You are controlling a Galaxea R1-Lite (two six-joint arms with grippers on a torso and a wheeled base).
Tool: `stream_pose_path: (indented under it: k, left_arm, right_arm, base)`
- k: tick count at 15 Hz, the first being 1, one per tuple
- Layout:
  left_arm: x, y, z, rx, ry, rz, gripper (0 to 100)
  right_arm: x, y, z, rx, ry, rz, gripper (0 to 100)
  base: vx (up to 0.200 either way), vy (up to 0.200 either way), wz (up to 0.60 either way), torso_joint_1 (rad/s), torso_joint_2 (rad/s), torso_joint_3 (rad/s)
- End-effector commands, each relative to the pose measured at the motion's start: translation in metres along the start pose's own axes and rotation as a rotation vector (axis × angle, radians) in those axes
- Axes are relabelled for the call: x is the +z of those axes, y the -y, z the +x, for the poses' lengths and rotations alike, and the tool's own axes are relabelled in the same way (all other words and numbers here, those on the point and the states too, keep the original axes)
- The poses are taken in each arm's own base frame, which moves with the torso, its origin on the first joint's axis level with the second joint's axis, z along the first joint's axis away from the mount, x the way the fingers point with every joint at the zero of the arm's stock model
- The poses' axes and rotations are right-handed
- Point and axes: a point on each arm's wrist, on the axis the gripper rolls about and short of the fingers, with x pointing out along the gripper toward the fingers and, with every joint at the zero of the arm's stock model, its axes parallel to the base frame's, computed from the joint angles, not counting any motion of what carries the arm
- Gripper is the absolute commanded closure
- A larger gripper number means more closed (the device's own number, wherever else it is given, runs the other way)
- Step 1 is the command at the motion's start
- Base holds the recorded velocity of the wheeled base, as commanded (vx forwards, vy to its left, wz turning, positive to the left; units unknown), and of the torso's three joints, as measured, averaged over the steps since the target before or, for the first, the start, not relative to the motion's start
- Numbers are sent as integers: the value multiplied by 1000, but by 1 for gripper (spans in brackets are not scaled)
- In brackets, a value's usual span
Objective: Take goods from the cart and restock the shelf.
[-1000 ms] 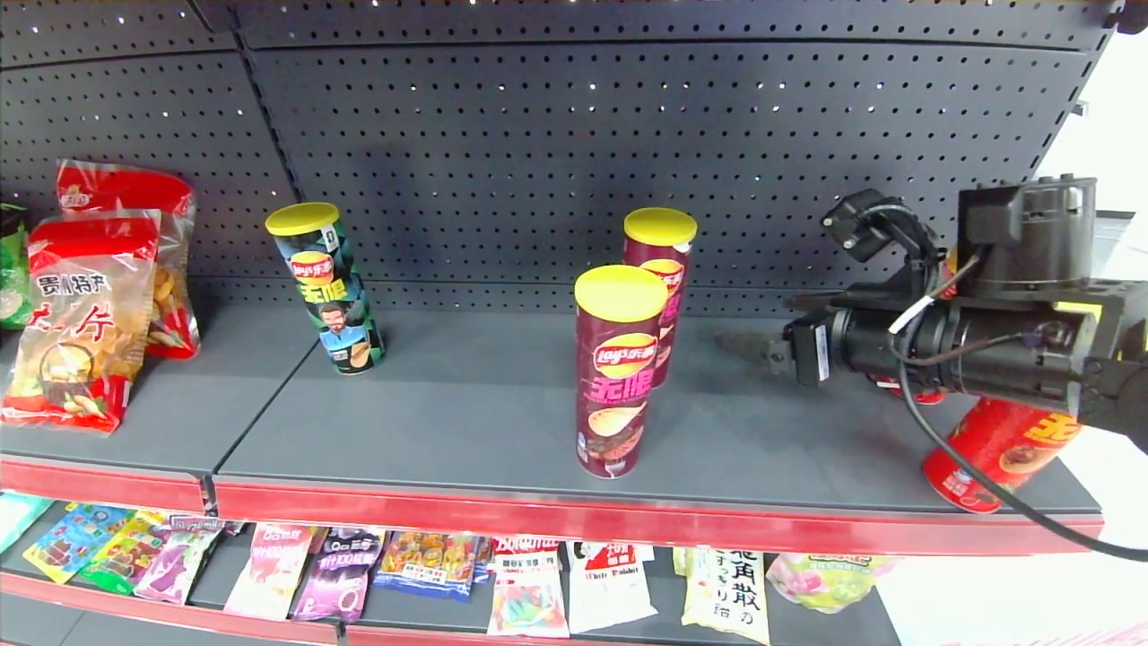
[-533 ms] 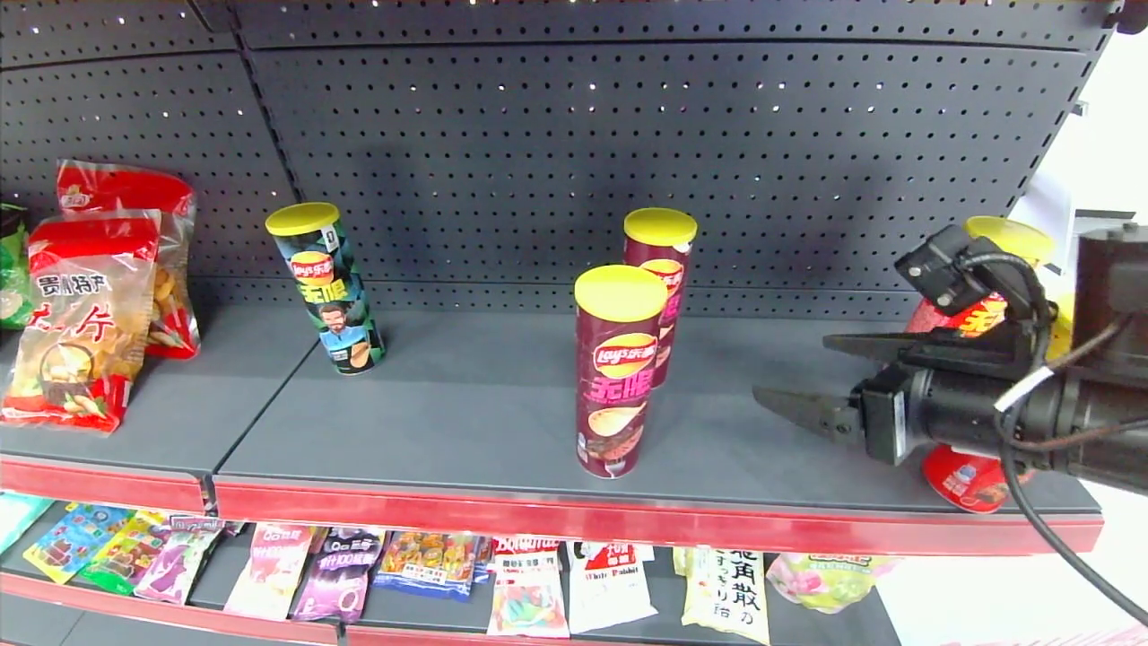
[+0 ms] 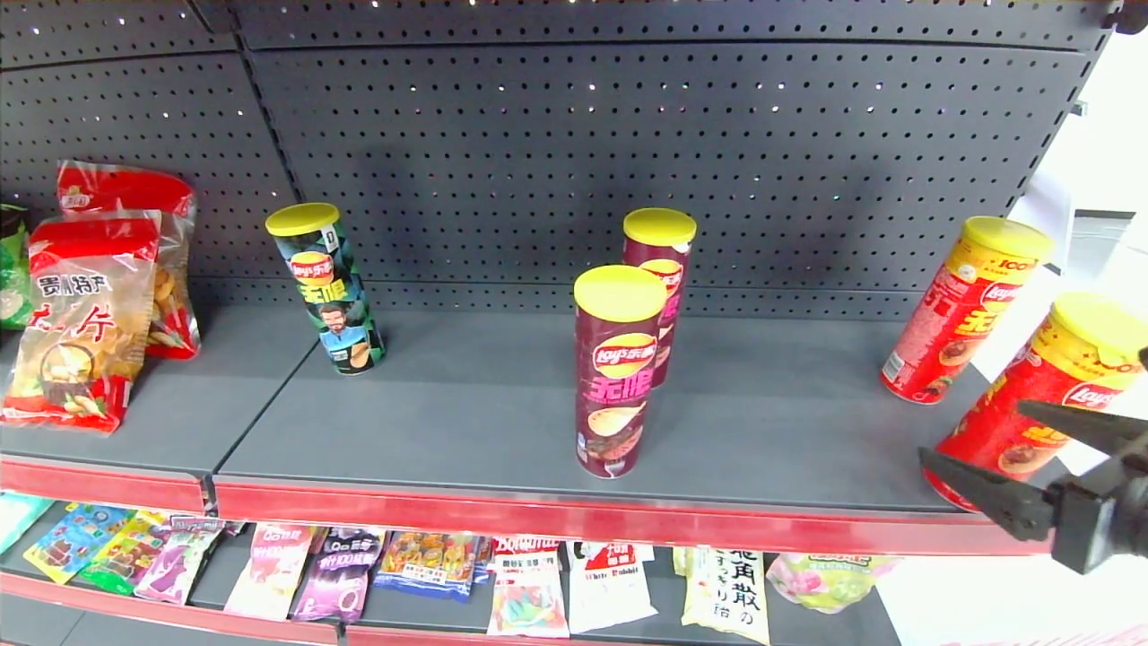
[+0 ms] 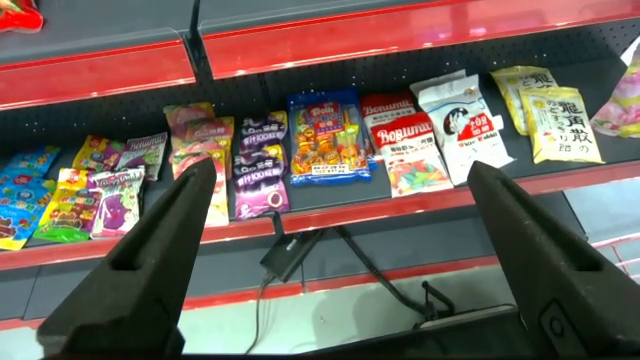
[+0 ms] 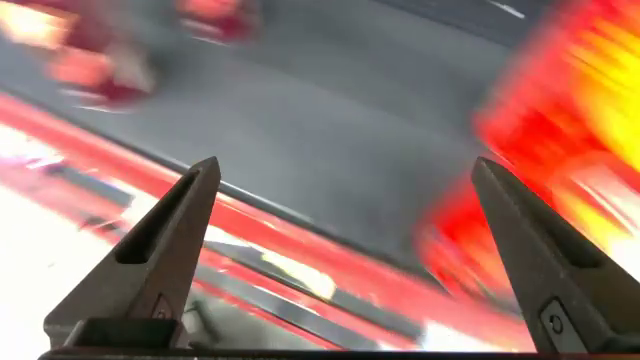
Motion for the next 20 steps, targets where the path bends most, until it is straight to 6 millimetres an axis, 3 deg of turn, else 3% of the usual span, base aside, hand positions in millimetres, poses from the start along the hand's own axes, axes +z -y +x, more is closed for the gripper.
stream_pose_path:
  k: [1,3,5,10,17,20]
  left_arm:
    - [1,0,1,-1,-8,-2,0]
    - [3,-1,2,-4,-22,-5,0]
    - [8,-2,5,-5,-23,-5,0]
    - [19,-4,12,-28,-17,-5,0]
    - [14,-4,15,-36,-38,-9,0]
    - [18,-5,17,-37,-67,-15,0]
  right_arm:
    - [-34,15,-50,-244,-8,31,0]
    - [-48,12,-75,-312,-71,58,0]
    - [-56,7,-88,-344,-83,66,0]
    - [-66,4,-93,-388,-85,62,0]
    - [-77,2,-93,-407,-113,42,0]
    - [-78,1,-93,-394,-109,47,0]
  base:
    - [0,0,0,0,0,0]
    - [0,0,0,0,0,0]
    - [0,0,0,0,0,0]
    - [0,0,0,0,0,0]
    - [0,0,-600,3,4,5]
    - [0,0,0,0,0,0]
